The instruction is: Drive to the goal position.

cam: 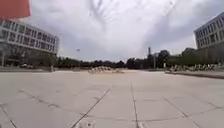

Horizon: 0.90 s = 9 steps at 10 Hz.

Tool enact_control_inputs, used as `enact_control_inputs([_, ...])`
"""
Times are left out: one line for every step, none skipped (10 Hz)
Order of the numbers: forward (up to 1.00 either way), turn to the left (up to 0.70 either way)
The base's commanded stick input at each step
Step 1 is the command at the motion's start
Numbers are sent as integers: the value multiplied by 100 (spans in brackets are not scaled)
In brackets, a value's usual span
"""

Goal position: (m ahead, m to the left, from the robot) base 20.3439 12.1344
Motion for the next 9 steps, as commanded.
enact_control_inputs([70, 14])
enact_control_inputs([70, 14])
enact_control_inputs([70, 14])
enact_control_inputs([70, 14])
enact_control_inputs([70, 14])
enact_control_inputs([70, 14])
enact_control_inputs([70, 14])
enact_control_inputs([70, 14])
enact_control_inputs([70, 14])
